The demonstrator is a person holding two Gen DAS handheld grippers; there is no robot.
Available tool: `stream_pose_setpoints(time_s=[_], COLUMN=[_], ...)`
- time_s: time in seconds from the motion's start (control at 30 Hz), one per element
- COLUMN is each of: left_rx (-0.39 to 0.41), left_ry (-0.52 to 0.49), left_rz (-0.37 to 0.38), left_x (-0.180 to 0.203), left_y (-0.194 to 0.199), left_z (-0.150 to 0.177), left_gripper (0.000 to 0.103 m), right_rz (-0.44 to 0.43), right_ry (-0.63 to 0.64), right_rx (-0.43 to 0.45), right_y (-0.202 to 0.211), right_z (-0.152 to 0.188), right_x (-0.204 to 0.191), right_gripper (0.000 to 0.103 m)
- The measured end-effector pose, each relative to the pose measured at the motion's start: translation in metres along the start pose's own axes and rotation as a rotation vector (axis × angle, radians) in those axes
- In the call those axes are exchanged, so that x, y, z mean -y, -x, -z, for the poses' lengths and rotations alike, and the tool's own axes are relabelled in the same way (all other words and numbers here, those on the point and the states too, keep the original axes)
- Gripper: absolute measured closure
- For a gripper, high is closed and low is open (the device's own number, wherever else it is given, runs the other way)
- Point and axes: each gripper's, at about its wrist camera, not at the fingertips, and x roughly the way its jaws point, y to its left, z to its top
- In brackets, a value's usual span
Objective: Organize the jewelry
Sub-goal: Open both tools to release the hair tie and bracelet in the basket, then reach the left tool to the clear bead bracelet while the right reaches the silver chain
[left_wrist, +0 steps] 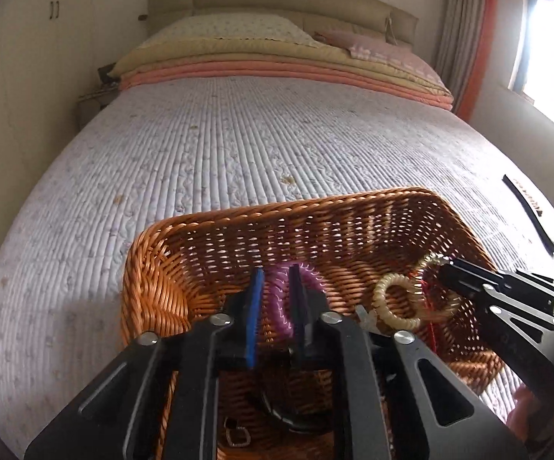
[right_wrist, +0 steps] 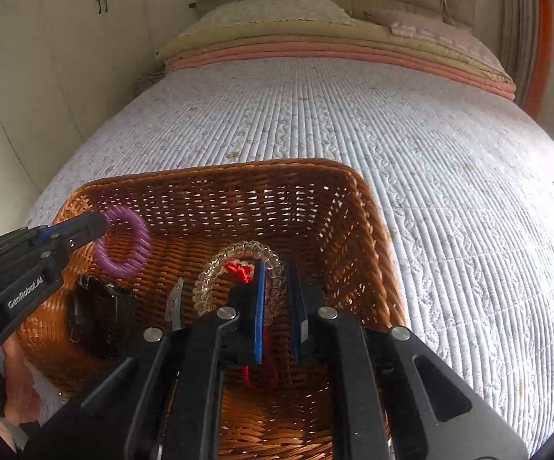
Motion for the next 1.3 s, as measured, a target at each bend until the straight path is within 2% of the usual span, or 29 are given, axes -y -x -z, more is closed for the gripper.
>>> stream_pose_setpoints(time_s=[0.03,0.17,0.4,0.5,0.67,0.8,0.97,1.13,1.3], left_rx=[0.014,0.071,0.187,0.208,0.209,0.180,0.101,0.036,0.005], left_ry=[0.000,0.004,0.027,0.045,0.046,0.028,0.034,0.040,0.052], left_rz=[-0.001,0.048,0.134,0.140,0.163,0.175,0.211,0.224,0.217], left_x=[0.001,0.000,-0.012,-0.018,-0.022,-0.018,-0.012,-0.009,-0.015], left_y=[0.004,0.041,0.135,0.166,0.197,0.201,0.185,0.163,0.147], left_z=[0.001,0.010,0.047,0.064,0.100,0.132,0.169,0.190,0.196], left_gripper=[0.067,0.064,0.061,0.061,0.061,0.061,0.061,0.061,0.061], right_rz=[-0.011,-0.015,-0.071,-0.074,-0.076,-0.072,-0.091,-0.089,-0.099], right_ry=[0.001,0.017,0.040,0.053,0.057,0.043,0.003,-0.012,-0.014], right_rx=[-0.002,0.032,0.121,0.148,0.155,0.122,0.034,-0.036,-0.060], right_y=[0.001,0.023,0.100,0.132,0.165,0.173,0.161,0.144,0.138], right_z=[0.001,0.007,0.032,0.049,0.089,0.123,0.167,0.194,0.207], right_x=[0.000,-0.002,-0.009,-0.016,-0.018,-0.016,-0.015,-0.019,-0.024], right_gripper=[0.093,0.066,0.065,0.065,0.065,0.065,0.065,0.065,0.065])
